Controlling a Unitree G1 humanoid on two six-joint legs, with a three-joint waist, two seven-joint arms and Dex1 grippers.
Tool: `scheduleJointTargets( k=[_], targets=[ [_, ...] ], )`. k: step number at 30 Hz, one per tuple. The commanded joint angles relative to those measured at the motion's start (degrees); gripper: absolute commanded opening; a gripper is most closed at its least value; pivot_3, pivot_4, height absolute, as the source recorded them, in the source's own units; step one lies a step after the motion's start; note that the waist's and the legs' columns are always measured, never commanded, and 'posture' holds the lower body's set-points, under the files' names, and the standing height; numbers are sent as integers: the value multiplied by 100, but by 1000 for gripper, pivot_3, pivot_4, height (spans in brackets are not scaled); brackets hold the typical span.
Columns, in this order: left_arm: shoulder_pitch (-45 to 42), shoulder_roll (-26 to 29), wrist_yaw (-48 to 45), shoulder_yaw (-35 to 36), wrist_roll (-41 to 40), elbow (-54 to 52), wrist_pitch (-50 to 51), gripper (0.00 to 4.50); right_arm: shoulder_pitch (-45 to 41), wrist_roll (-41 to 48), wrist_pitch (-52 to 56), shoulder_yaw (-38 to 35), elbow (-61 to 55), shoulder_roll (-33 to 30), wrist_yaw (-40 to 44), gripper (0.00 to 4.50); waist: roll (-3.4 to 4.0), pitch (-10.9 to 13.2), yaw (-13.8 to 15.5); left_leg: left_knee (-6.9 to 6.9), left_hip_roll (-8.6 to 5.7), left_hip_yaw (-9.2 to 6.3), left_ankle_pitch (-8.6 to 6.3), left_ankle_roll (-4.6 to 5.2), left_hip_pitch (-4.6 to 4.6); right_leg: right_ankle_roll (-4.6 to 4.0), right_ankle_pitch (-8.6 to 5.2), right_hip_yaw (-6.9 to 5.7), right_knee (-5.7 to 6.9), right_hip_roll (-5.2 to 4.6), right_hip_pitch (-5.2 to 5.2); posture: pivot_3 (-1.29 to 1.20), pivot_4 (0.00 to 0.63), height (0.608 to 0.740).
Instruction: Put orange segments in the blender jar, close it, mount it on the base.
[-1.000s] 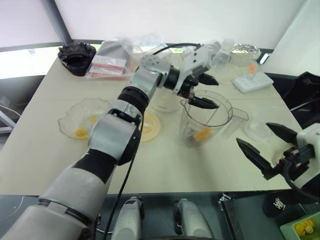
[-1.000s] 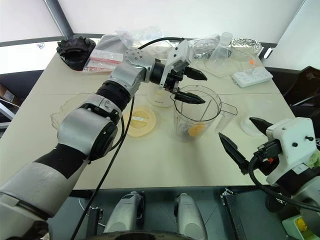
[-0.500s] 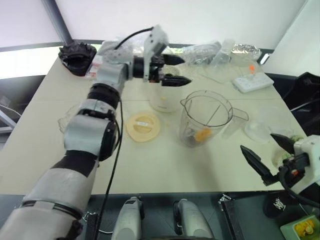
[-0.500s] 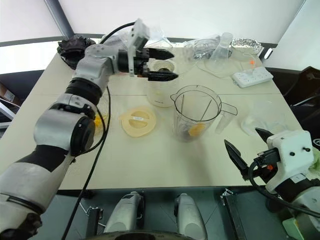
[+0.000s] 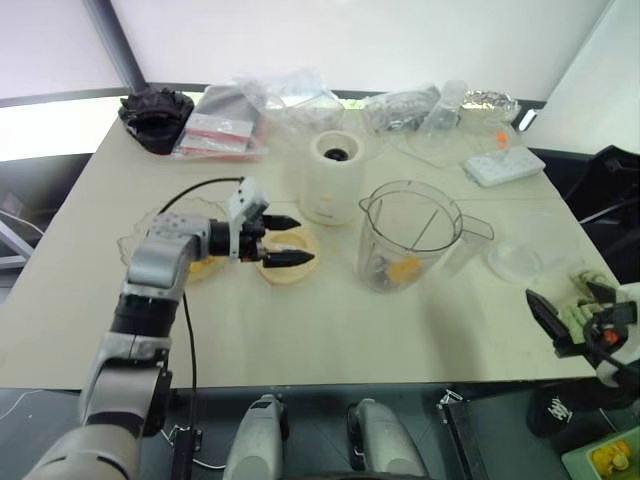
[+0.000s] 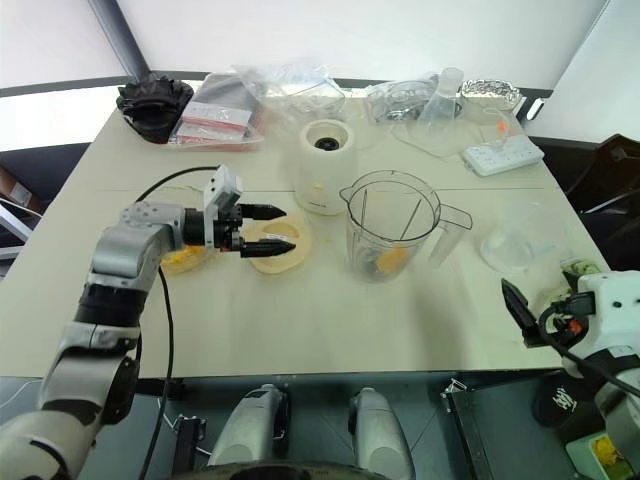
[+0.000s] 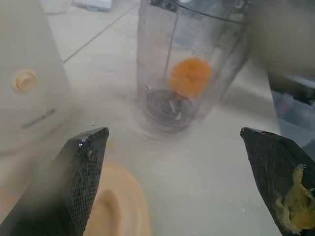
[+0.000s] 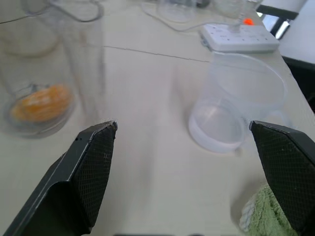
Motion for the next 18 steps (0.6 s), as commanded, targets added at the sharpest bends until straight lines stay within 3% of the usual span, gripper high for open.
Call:
scheduleJointTargets(
  k=[1,12,18],
  targets=[
    [244,43,211,-98,-236,-533,147,4477,-458,-535,-180,103,756,72,-32,4500,2,-1,-5,-1,-1,2,0,0,26,-1,-1,0,-2,-4,24,0,150,740],
    [867,125,714,-340,-531,-1361,305,4477,-2261,-1528,-571,380,3136,69,6,4500,31,-15,-55,-11,-1,13,0,1,57,-5,2,5,-11,-7,48,0,150,740],
    [898,118,992,-374,-685,-1489,376,4477,-2783,-2105,-834,631,3961,15,1,4500,37,-18,-53,-12,-1,11,0,1,59,-5,2,5,-10,-2,48,0,150,740]
  ],
)
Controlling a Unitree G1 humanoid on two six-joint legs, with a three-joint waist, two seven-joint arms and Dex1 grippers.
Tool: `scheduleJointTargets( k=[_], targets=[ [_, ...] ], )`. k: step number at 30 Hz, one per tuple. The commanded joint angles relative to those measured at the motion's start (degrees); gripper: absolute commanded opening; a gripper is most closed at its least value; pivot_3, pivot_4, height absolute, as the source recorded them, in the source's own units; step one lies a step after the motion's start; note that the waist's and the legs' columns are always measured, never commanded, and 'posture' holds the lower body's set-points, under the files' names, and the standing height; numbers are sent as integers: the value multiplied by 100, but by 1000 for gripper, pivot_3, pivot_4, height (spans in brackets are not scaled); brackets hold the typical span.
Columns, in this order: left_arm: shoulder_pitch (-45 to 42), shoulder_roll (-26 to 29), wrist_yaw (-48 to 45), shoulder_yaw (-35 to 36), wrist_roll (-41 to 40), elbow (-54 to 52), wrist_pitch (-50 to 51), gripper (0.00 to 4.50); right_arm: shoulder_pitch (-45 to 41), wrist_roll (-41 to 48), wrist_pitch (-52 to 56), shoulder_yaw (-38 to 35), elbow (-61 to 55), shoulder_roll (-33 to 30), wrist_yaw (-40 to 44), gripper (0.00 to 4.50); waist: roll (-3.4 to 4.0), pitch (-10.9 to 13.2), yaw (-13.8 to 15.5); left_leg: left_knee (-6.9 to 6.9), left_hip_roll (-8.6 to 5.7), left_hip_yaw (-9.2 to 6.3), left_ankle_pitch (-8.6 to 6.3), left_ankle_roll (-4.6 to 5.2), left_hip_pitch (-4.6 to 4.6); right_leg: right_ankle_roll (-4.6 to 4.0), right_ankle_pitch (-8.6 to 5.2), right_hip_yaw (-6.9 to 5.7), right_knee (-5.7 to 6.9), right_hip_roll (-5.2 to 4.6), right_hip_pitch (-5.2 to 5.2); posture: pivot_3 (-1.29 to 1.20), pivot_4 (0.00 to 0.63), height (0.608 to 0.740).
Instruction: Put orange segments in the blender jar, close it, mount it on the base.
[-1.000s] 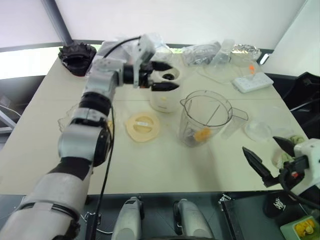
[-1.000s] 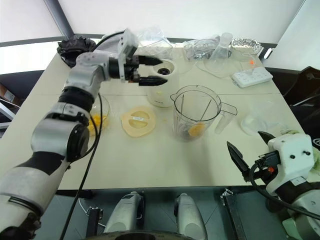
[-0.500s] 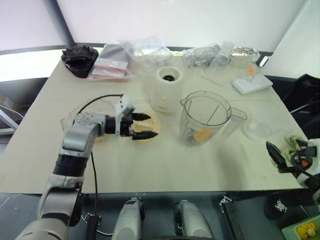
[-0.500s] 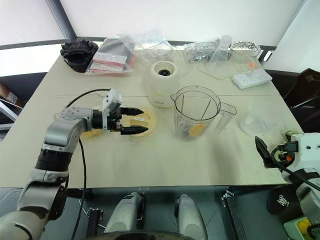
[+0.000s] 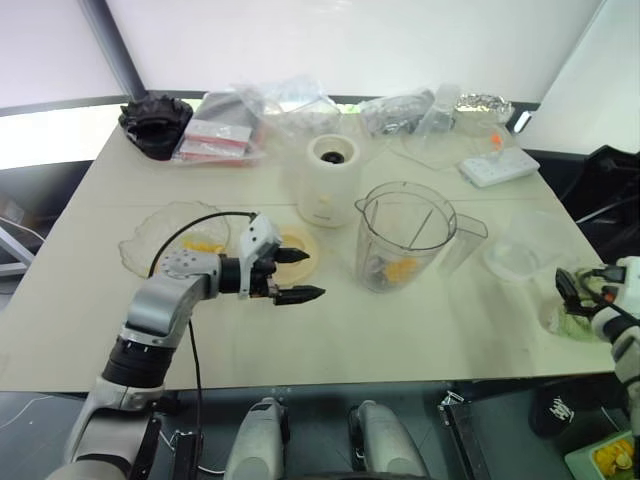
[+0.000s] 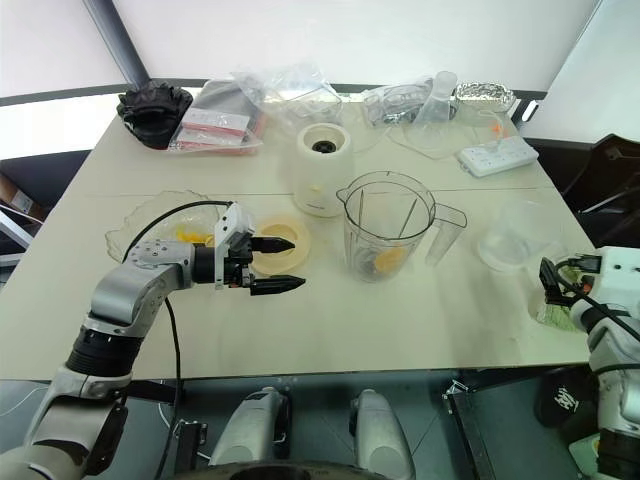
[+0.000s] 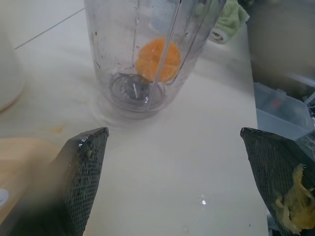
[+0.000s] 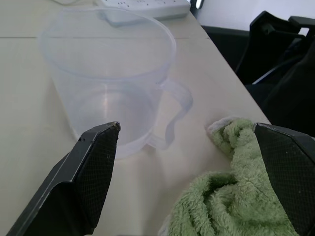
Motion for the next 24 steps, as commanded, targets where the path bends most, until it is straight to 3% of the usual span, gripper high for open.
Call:
scheduleJointTargets(
  k=[1,16,24],
  targets=[
    [-49,13,150,-1,-140,-219,-30,4477,-258,-352,-262,10,418,-115,-53,4500,2,-1,-1,0,-1,1,0,0,0,0,0,2,0,0,0,0,150,740],
    [52,66,484,-65,-122,-205,-201,4477,-1300,-824,-840,135,1797,-145,-151,4500,7,-2,-124,-7,-2,3,0,0,2,2,0,7,-2,2,-2,0,150,740],
    [141,107,620,-24,-173,-312,-187,4477,-1465,-937,-930,205,1959,-123,-66,4500,7,-2,-113,-8,-2,3,0,0,1,3,-1,7,-4,1,-2,0,150,740]
  ],
)
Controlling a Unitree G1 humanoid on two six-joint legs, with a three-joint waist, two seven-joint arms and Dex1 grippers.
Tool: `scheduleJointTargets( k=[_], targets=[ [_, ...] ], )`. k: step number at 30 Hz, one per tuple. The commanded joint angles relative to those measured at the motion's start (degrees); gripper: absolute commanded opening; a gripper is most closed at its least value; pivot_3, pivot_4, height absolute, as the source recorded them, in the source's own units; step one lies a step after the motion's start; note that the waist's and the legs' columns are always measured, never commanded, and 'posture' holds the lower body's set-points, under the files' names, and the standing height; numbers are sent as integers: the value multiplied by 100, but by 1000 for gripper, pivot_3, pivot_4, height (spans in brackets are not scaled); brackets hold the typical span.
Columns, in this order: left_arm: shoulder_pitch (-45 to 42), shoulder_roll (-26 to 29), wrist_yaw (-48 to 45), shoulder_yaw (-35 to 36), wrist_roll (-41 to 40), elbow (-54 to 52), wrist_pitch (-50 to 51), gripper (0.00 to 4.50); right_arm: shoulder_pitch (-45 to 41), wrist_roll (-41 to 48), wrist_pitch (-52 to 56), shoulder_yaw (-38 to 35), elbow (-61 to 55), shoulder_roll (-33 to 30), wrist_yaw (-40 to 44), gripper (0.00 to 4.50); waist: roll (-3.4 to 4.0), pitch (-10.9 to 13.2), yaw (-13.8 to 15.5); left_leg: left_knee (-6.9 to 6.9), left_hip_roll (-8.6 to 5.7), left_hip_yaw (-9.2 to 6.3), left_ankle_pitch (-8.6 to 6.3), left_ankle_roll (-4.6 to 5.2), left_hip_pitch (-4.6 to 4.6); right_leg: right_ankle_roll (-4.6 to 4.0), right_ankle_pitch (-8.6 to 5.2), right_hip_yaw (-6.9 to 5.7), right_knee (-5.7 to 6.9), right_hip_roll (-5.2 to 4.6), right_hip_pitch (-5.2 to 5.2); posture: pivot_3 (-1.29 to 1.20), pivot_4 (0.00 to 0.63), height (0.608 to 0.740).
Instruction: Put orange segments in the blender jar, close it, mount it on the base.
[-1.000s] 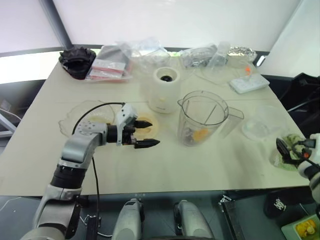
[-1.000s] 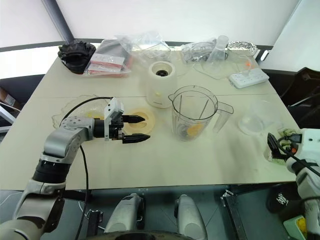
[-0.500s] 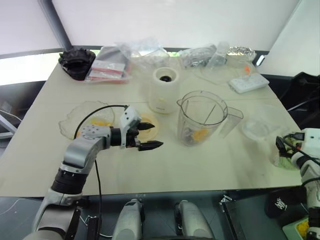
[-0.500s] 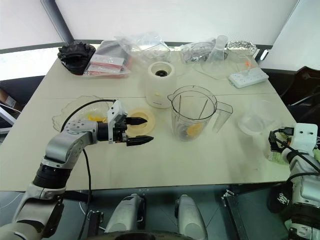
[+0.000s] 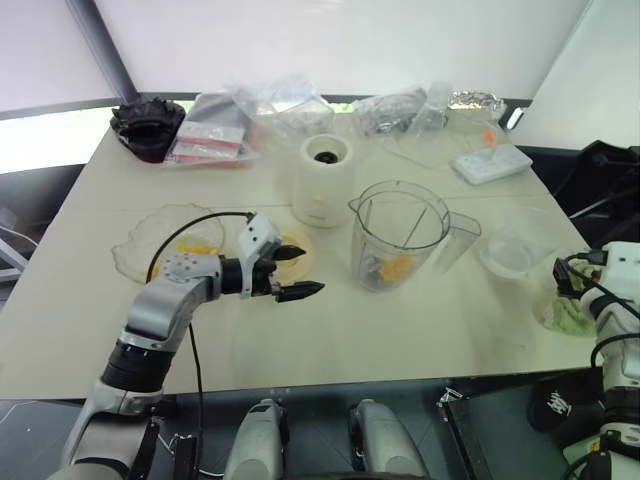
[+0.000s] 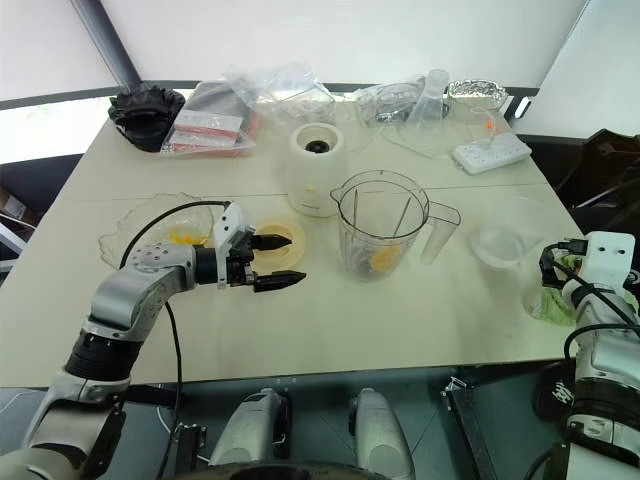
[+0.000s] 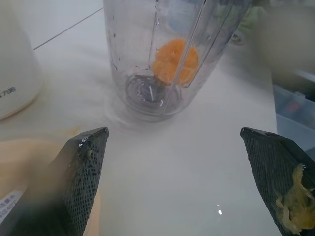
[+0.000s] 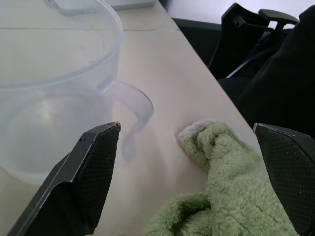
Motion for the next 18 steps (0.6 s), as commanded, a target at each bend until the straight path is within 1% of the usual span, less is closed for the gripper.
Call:
scheduleJointTargets(
  k=[1,6,18],
  targets=[
    [13,45,99,61,-106,-248,-68,4477,-99,-61,-148,-3,-72,-94,45,4500,0,0,5,0,0,0,0,0,0,0,0,0,-1,0,0,0,150,740],
    [-16,36,199,81,-133,-253,-63,4477,-258,-127,-239,42,82,-79,22,4500,0,0,-2,0,0,0,0,0,0,0,0,0,-1,0,0,0,150,740],
    [4,111,341,56,-125,-271,-152,4477,-775,-430,-751,187,1177,-193,-131,4500,1,1,-10,-4,0,1,0,0,0,0,0,1,-3,0,-1,0,150,740]
  ],
)
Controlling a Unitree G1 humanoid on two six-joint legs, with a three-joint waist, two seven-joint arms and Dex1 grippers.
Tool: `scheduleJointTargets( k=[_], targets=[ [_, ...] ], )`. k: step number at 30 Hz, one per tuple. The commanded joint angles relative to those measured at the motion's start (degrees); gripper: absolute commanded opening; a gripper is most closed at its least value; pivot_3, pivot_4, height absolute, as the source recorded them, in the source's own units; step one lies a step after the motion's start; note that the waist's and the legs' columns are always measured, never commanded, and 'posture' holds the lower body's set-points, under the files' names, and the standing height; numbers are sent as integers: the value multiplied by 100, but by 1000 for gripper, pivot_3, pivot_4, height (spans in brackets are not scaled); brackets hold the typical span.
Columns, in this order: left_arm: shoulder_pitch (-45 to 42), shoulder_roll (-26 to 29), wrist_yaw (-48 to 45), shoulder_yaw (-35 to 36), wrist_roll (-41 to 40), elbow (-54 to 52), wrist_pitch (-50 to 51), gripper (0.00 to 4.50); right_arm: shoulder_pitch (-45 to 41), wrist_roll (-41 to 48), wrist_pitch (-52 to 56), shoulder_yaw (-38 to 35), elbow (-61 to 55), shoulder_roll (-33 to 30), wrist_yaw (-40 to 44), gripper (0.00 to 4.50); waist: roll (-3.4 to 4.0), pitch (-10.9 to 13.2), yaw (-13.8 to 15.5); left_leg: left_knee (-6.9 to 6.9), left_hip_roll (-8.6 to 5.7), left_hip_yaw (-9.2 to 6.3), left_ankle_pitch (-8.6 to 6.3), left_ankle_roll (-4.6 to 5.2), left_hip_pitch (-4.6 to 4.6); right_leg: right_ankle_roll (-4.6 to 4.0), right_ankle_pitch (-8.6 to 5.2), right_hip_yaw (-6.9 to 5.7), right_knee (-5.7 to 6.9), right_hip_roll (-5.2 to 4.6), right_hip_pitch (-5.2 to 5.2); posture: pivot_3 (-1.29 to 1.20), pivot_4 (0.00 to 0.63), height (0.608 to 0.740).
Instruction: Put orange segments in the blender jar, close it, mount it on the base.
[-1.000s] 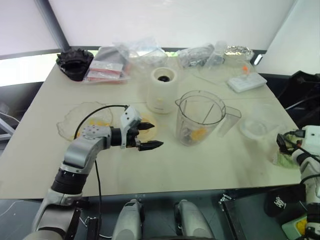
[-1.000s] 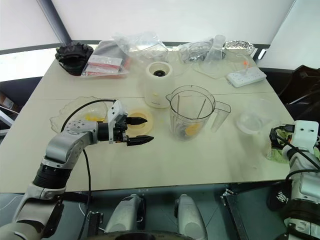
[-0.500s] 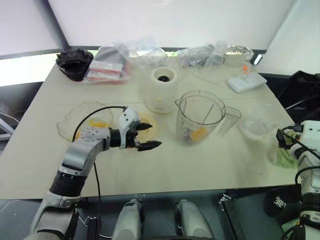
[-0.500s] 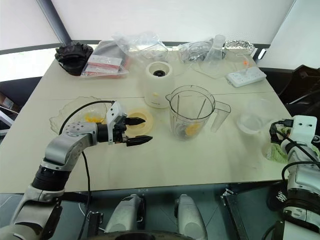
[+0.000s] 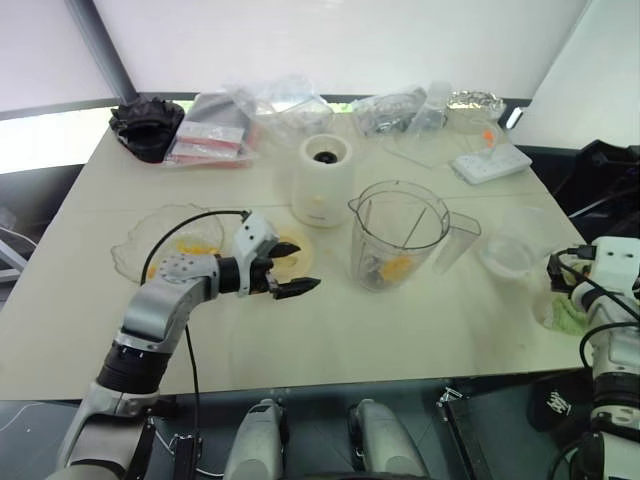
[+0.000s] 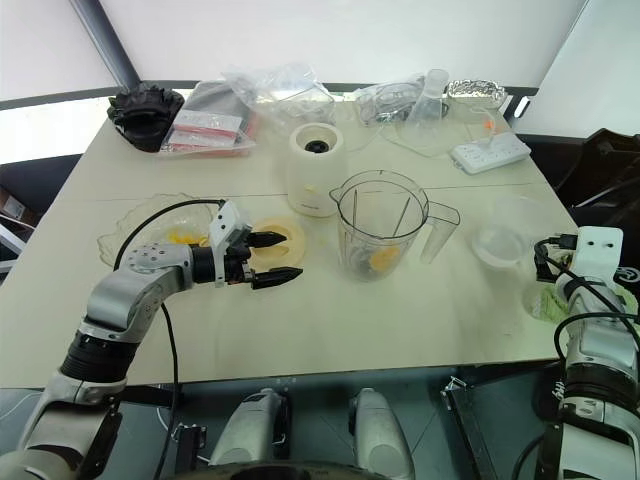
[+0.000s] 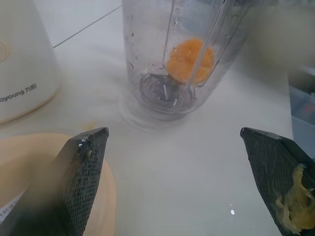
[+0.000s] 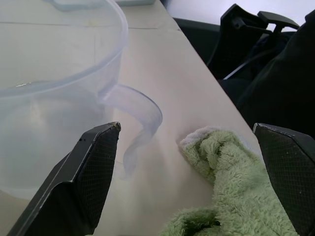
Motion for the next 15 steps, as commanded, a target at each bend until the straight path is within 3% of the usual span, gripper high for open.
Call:
scheduleJointTargets(
  k=[1,15],
  targets=[
    [-15,42,43,34,-55,-249,-125,4477,-237,-57,-249,-52,224,-193,-89,4500,0,0,-1,0,0,1,0,0,0,0,0,0,0,0,0,0,150,740],
    [-14,131,105,-12,-19,-268,-204,4477,-844,29,-611,-102,1269,-236,-348,4500,0,1,-8,-3,0,1,0,0,-1,0,0,2,-6,-1,0,0,150,740]
  ],
)
